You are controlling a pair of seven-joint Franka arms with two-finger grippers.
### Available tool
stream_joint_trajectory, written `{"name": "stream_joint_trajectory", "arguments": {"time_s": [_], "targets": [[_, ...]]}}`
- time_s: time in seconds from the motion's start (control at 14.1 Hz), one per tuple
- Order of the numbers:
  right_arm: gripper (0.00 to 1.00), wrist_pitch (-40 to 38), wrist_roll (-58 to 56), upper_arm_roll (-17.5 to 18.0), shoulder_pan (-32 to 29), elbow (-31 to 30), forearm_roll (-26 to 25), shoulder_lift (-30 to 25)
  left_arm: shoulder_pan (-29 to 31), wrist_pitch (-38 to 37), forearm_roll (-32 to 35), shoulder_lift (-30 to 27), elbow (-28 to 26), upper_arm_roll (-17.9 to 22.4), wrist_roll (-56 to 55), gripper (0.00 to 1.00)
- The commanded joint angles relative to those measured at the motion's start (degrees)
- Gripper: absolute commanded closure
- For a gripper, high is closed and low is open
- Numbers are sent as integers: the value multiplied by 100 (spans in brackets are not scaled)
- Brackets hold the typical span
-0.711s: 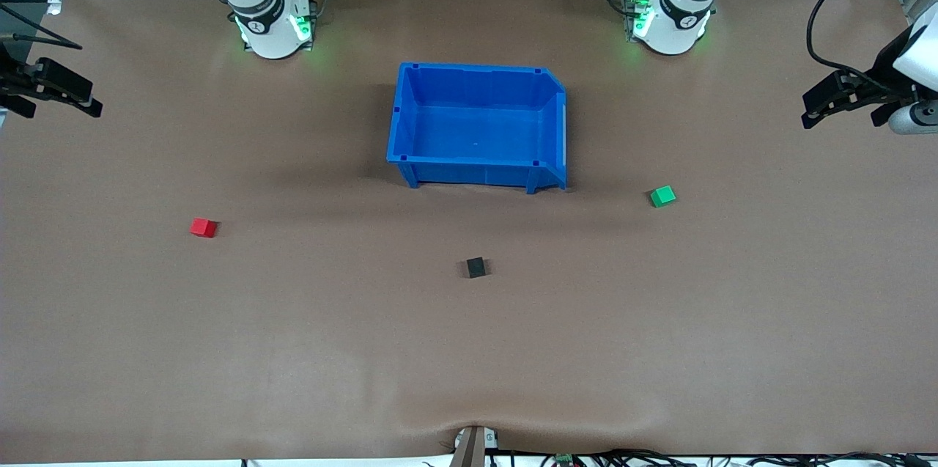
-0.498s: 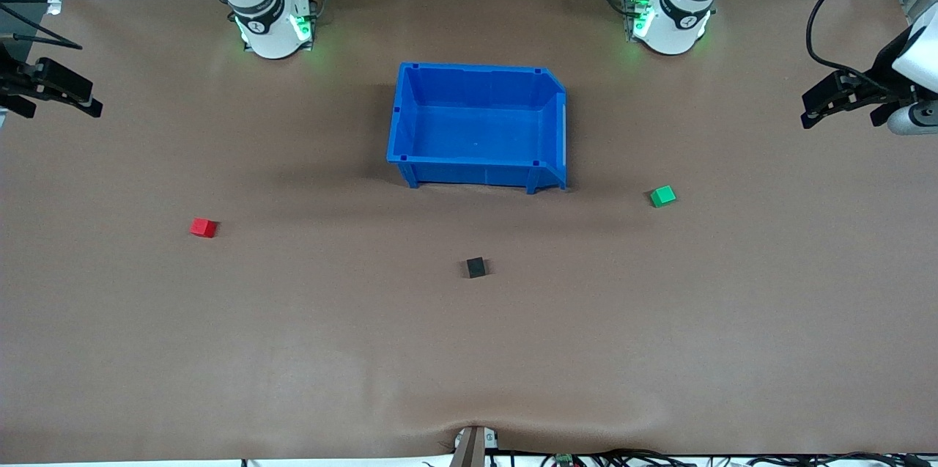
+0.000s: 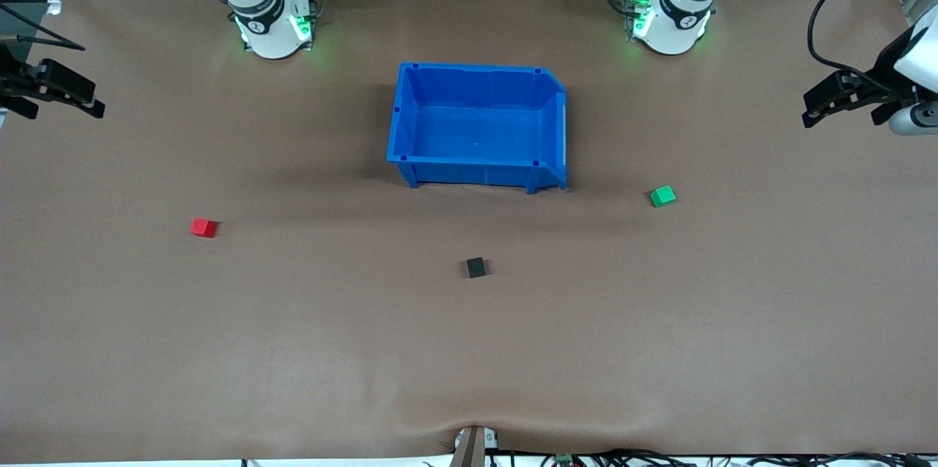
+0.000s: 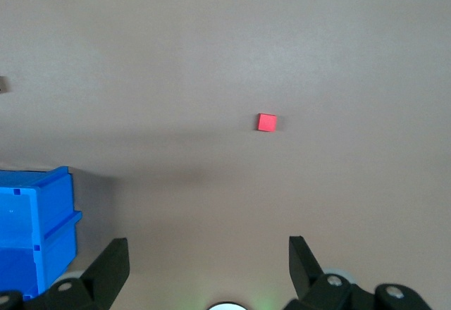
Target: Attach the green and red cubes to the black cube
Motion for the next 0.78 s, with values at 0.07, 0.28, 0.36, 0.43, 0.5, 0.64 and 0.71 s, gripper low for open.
{"name": "stream_joint_trajectory", "arguments": {"time_s": [0.07,0.28,0.36,0.43,0.5,0.64,0.71], "targets": [[0,34,-11,-18,-18,129,-8,245,24,-205,-83,79,119,-7,21,0],[0,655,50,-35,-62,59,-17,402,41,-241,-83,97,40,-7,3,0],[0,762,59,-44,-132,68,-8,656,50,-232,-83,97,14,-7,3,0],[0,850,33,-44,-167,85,53,876,50,-206,-83,132,13,2,3,0],[0,1112,33,-44,-194,85,80,1043,50,-205,-83,167,13,2,3,0],[0,1457,42,-44,-194,50,89,1351,50,-162,-83,220,13,2,-6,0],[0,1579,42,-35,-194,50,97,1561,42,-118,-66,316,40,2,-6,0]]}}
